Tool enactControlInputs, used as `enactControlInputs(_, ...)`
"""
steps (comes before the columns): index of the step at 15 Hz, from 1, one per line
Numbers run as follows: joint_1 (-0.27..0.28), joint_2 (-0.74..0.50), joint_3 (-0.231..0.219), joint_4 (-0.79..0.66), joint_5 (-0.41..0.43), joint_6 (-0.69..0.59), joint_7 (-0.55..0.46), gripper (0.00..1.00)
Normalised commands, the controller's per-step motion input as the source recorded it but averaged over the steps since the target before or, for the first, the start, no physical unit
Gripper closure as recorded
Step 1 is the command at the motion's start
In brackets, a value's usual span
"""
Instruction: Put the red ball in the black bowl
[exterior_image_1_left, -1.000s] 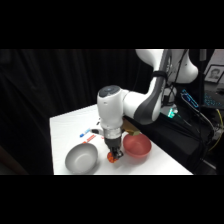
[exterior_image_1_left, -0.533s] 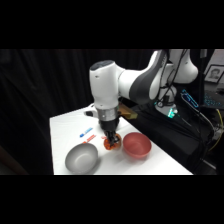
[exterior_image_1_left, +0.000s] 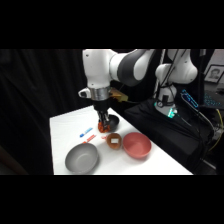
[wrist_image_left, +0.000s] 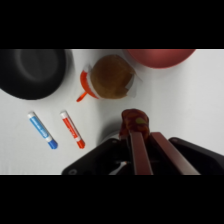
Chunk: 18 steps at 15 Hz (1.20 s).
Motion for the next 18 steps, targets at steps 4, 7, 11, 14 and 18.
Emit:
enactControlInputs(4, -0.128, -0.32, -0.075, -0.25, 0.176, -0.05, -0.26, 0.95)
enactControlInputs(7, -0.101, -0.33, -0.079, -0.27, 0.134, -0.01, -0.2, 0.95)
enactControlInputs(11, -0.098, -0.28, -0.082, -0.27, 0.138, 0.05, -0.19, 0.95)
enactControlInputs(14, -0.099, -0.25, -0.086, -0.29, 0.157, 0.12, -0.2, 0.95)
enactControlInputs(18, -0.101, -0.21, -0.084, -0.27, 0.195, 0.17, -0.23, 0.95)
